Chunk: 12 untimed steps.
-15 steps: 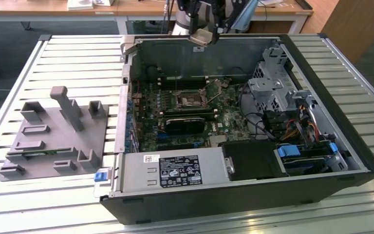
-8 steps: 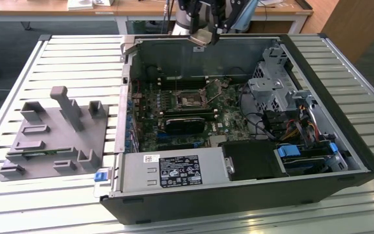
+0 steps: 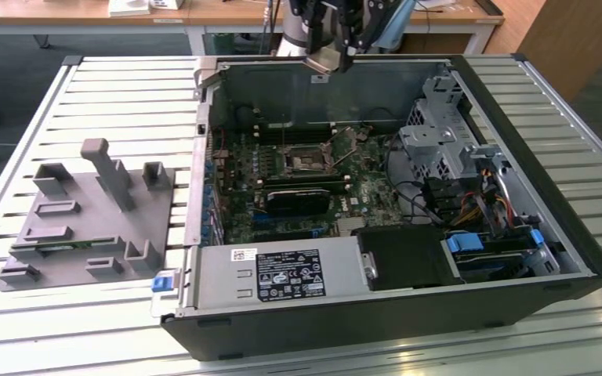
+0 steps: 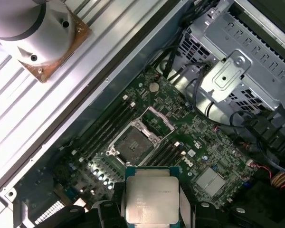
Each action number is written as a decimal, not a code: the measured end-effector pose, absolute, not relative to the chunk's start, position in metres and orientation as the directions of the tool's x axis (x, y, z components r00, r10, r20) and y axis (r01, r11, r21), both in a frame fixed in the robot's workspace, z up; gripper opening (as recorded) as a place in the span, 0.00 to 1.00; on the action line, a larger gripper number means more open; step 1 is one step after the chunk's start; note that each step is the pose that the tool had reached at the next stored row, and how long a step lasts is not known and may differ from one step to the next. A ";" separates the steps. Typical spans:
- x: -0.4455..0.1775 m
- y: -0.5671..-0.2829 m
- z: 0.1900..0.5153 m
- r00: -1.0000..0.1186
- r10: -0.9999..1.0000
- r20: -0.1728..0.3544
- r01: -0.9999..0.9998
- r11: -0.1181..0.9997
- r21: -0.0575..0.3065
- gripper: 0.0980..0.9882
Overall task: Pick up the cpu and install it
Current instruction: 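Place the cpu into insertion slot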
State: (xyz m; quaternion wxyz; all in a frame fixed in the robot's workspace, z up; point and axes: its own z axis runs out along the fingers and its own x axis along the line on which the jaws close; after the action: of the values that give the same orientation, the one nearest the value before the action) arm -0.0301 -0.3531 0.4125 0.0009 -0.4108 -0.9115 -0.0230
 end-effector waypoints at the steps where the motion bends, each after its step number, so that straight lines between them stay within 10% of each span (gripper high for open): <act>1: -0.030 -0.353 0.412 -0.652 0.758 0.021 0.758 0.650 0.041 0.49; 12: -0.030 -0.353 0.411 -0.543 0.840 0.020 0.840 0.542 0.041 0.49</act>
State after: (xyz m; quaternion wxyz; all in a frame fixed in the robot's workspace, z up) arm -0.0301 -0.3531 0.4113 -0.0008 -0.4782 -0.8779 -0.0230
